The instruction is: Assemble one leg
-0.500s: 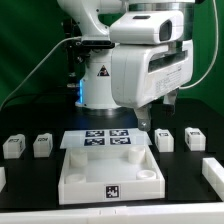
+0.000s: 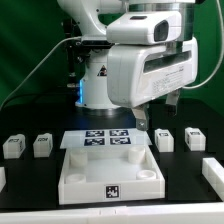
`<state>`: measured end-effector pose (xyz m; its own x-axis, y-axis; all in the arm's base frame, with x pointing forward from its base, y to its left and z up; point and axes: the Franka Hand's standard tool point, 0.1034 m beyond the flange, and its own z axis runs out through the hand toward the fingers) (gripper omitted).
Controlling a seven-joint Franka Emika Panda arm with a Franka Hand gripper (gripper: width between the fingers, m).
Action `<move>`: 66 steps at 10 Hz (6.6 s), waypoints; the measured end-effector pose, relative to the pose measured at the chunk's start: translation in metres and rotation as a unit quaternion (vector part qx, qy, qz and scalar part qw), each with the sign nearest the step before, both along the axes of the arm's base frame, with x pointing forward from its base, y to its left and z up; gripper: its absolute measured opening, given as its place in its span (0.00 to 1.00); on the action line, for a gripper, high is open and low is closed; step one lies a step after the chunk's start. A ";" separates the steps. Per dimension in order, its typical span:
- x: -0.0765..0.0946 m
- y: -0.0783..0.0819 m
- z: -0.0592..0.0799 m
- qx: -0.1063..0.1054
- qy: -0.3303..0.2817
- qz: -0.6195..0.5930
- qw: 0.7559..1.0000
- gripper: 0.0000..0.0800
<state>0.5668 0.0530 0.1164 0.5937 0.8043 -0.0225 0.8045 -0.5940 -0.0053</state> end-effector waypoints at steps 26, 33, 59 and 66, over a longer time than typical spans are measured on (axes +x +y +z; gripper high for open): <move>-0.137 -0.069 -0.106 0.023 -0.024 0.286 0.958 0.07; -0.113 -0.038 -0.106 0.029 -0.031 0.281 0.959 0.07; -0.104 0.111 -0.054 0.032 -0.040 -0.208 0.977 0.81; -0.136 0.125 -0.071 -0.021 0.058 -0.371 0.927 0.81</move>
Offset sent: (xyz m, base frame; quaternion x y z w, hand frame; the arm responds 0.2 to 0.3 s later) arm -0.0334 -0.0094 -0.0023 -0.0509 0.0413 -0.3869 0.9198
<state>0.4310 0.1776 0.0457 0.9744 0.1730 -0.1437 0.1703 -0.9849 -0.0308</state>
